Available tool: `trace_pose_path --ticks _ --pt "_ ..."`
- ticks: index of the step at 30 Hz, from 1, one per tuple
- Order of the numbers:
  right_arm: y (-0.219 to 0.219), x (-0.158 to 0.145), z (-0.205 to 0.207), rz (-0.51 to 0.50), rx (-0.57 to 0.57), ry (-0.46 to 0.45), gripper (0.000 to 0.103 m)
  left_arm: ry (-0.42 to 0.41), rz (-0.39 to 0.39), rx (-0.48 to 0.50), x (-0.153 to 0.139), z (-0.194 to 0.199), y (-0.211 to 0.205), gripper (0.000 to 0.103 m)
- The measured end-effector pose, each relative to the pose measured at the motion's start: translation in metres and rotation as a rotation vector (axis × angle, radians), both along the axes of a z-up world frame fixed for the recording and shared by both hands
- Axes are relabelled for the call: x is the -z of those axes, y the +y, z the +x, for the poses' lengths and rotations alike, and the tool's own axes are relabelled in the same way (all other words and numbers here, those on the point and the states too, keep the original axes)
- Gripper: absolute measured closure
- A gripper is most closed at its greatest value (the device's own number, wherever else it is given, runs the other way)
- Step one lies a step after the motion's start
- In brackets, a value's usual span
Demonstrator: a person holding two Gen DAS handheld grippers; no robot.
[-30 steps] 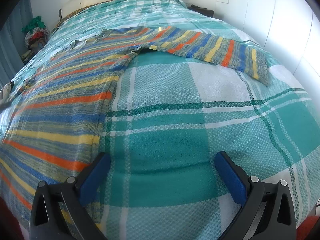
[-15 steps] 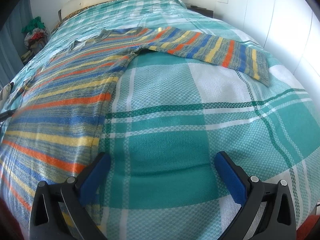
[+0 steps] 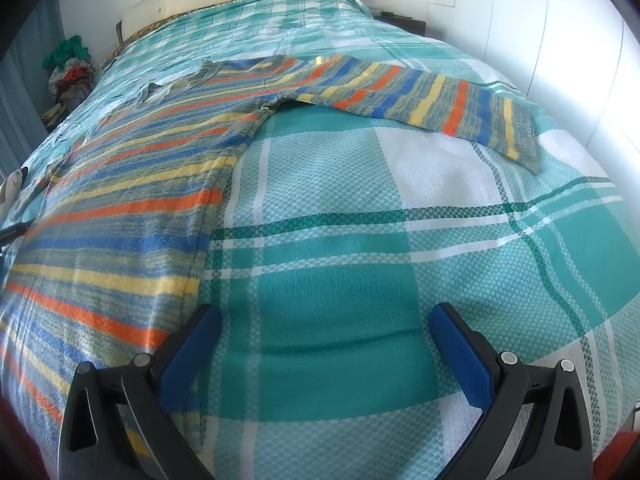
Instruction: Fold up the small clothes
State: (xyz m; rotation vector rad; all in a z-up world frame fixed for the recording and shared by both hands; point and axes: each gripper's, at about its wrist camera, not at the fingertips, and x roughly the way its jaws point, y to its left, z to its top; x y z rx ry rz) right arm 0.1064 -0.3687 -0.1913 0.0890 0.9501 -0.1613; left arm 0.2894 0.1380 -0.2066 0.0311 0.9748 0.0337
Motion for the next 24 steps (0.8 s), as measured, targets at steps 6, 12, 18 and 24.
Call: trace_pose_path --ticks 6,12,18,24 --pt "0.0006 -0.0002 0.0001 -0.002 0.001 0.003 0.0 0.0 0.0 0.0 0.0 0.0001 0.0004 0.0" --pt "0.0003 0.0002 -0.0003 -0.003 0.002 0.002 0.0 0.0 0.001 0.001 0.0001 0.0004 0.0006 0.0" --pt "0.0007 0.0006 0.0002 -0.002 0.003 -0.001 0.0 0.0 0.001 0.001 0.0001 0.0002 0.0004 0.0" --pt "0.0008 0.0006 -0.0005 0.0 -0.005 -0.007 0.0 -0.001 0.001 0.001 0.0001 0.0004 0.0005 0.0"
